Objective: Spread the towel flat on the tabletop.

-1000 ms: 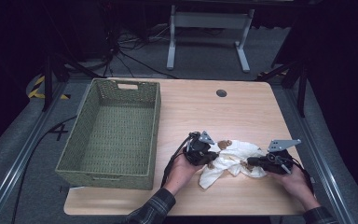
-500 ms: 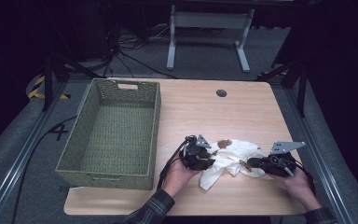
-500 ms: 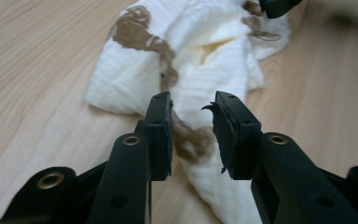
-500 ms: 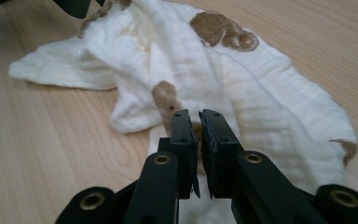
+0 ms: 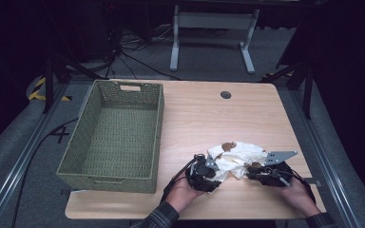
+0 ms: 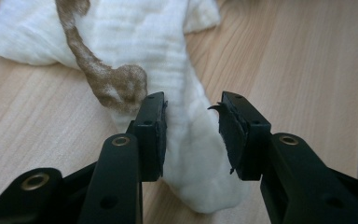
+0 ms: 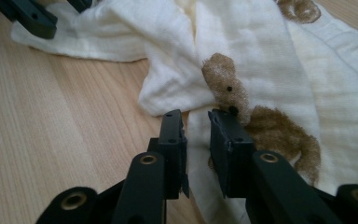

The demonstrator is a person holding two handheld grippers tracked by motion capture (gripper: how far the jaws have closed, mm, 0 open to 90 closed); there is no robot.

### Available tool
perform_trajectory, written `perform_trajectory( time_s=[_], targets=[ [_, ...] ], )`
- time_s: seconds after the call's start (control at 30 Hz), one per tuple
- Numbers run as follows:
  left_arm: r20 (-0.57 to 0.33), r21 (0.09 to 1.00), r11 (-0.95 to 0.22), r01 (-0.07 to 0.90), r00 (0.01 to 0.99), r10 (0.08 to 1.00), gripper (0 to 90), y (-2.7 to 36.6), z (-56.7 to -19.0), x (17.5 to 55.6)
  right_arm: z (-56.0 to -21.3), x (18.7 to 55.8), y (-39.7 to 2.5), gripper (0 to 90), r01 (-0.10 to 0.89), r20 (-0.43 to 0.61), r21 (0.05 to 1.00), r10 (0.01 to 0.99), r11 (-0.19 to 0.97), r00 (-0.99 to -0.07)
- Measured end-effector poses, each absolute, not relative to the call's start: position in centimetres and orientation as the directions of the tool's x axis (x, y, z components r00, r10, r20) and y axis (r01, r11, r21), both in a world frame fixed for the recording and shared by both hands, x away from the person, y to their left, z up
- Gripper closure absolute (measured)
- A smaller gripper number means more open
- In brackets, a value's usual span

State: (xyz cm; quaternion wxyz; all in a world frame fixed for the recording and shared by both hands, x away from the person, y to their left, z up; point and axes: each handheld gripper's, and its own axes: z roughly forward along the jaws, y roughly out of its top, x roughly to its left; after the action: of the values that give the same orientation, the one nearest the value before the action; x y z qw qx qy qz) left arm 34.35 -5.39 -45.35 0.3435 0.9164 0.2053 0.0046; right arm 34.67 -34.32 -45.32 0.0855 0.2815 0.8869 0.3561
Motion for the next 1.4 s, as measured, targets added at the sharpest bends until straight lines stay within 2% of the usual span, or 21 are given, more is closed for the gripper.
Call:
perform_trajectory(
  time_s=[0.07,0.17,0.23,0.3,0.47,0.9,1.07,1.3,1.4],
  targets=[
    [-0.113,0.637,-0.682,0.359,0.919,0.378,64.0,-5.4,-45.6,34.5,-45.4,34.7,-34.3,80.4,0.432,0.035,0.680,0.563,0.592,-0.826],
    [-0.085,0.625,-0.699,0.347,0.920,0.382,75.6,-5.3,-45.5,34.7,-45.4,34.6,-34.3,87.5,0.428,0.020,0.676,0.566,0.600,-0.824],
    [-0.092,0.615,-0.700,0.363,0.915,0.394,82.8,-5.3,-45.5,34.8,-45.4,34.6,-34.3,89.3,0.427,0.019,0.675,0.564,0.602,-0.826],
    [-0.090,0.621,-0.698,0.358,0.916,0.390,85.1,-5.3,-45.5,34.8,-45.4,34.7,-34.4,89.7,0.425,0.021,0.674,0.559,0.605,-0.829],
    [-0.118,0.640,-0.667,0.382,0.906,0.406,86.1,-4.3,-44.7,35.1,-44.5,34.4,-35.2,89.9,0.422,0.040,0.707,0.563,0.568,-0.825],
    [-0.152,0.696,-0.557,0.453,0.851,0.502,86.2,-1.3,-43.3,36.2,-42.8,33.6,-40.1,89.9,0.459,0.060,0.757,0.650,0.465,-0.757],
    [-0.163,0.681,-0.563,0.468,0.847,0.507,86.2,-1.4,-43.5,36.3,-43.0,34.3,-41.9,89.9,0.490,0.049,0.745,0.695,0.453,-0.717],
    [-0.179,0.654,-0.590,0.474,0.855,0.487,85.9,-2.0,-44.3,36.5,-43.5,34.9,-42.0,89.6,0.511,0.040,0.724,0.710,0.464,-0.703],
    [-0.181,0.645,-0.594,0.480,0.852,0.492,85.9,-1.9,-44.4,36.6,-43.1,34.7,-42.1,84.6,0.503,0.033,0.736,0.719,0.452,-0.694]
  ],
)
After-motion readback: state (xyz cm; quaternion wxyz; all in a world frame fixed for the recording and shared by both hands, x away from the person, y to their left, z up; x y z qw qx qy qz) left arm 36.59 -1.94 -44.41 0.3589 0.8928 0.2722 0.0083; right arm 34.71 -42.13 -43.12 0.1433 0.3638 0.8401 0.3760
